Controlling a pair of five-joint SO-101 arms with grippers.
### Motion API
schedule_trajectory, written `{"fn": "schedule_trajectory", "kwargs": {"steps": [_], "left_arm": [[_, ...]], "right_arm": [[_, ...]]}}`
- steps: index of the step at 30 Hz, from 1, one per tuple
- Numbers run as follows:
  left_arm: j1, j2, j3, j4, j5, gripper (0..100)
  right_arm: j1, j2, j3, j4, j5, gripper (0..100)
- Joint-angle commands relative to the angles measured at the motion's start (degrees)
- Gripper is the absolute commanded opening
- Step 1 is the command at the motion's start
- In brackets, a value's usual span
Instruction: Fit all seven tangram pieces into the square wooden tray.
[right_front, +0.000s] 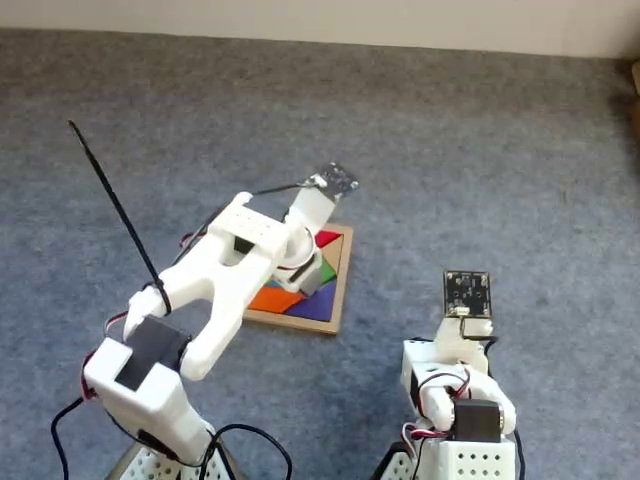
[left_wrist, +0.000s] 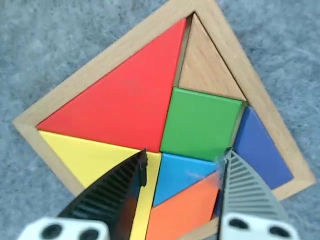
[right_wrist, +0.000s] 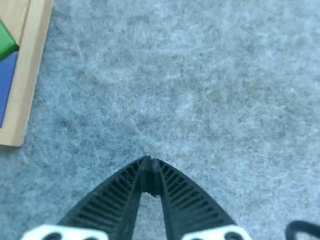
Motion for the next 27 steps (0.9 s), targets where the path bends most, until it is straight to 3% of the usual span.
{"fn": "schedule_trajectory", "kwargs": {"steps": [1,14,27], "left_arm": [[-3.21,0.92,-4.0,0.79,-0.09,23],[-5.58,-0.48,-4.18,0.97,0.09,23],[0.4,-25.8,14.73,-3.34,2.46,23]], "right_arm": [[0.13,-1.27,7.52,0.31,-0.26,0.5],[0.13,-1.27,7.43,0.31,-0.26,0.5],[0.22,-1.27,7.43,0.31,-0.26,0.5]]}}
